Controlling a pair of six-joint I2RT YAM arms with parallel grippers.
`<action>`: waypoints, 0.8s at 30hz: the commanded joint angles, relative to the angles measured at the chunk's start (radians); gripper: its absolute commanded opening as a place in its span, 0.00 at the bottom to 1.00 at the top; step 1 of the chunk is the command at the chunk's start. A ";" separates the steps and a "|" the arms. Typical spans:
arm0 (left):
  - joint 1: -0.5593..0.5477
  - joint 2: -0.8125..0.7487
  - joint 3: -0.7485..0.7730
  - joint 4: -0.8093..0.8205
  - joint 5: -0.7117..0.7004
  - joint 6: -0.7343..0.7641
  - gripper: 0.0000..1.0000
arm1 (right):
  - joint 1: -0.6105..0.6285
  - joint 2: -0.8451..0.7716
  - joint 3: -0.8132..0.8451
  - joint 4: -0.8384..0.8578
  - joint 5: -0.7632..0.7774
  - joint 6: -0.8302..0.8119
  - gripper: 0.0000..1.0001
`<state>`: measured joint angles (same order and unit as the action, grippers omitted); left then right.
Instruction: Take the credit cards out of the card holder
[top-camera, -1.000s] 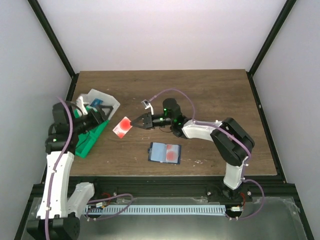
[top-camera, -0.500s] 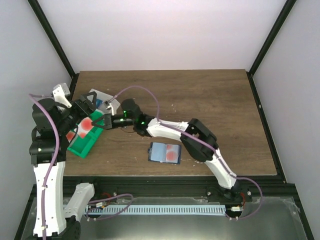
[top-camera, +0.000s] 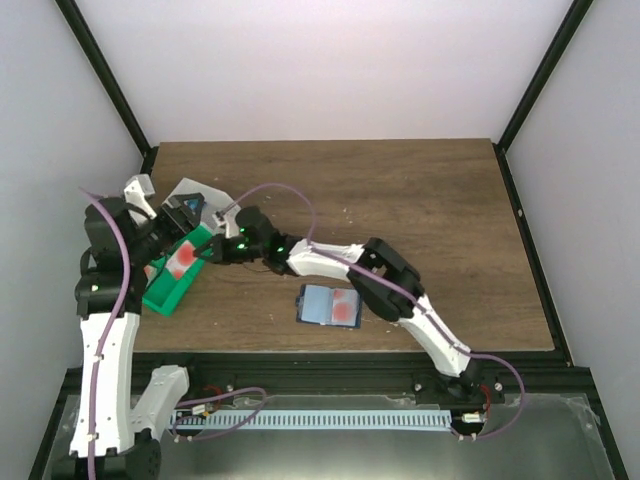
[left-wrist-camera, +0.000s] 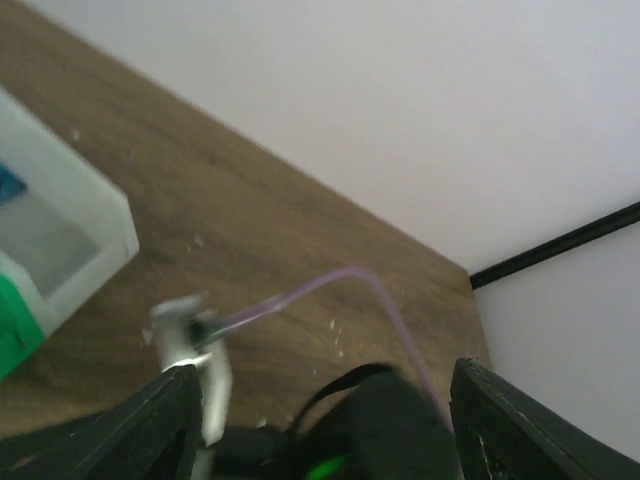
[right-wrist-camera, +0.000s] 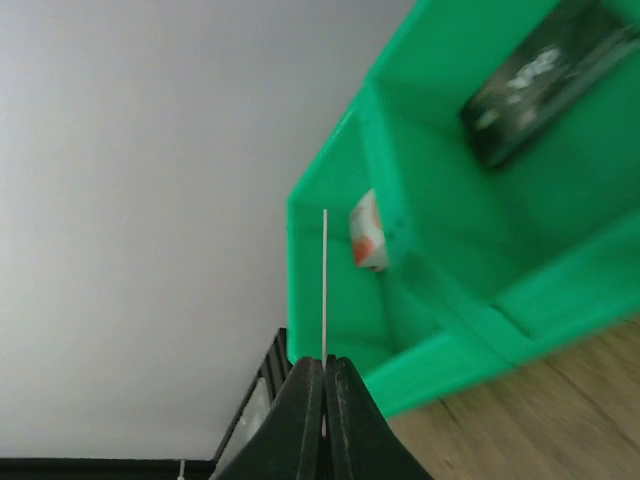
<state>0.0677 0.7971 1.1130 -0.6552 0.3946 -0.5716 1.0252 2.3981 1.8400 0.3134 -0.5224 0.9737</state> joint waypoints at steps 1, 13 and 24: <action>0.019 -0.020 -0.113 0.065 0.084 -0.178 0.70 | -0.091 -0.228 -0.183 0.098 0.056 0.059 0.00; 0.028 -0.083 -0.357 0.311 0.168 -0.455 0.69 | -0.232 -0.403 -0.460 0.451 -0.127 0.320 0.01; 0.028 -0.064 -0.436 0.469 0.166 -0.512 0.64 | -0.250 -0.388 -0.498 0.606 -0.227 0.447 0.00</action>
<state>0.0910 0.7353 0.6765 -0.2295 0.5781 -1.0904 0.7853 2.0174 1.3689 0.8333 -0.7025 1.3743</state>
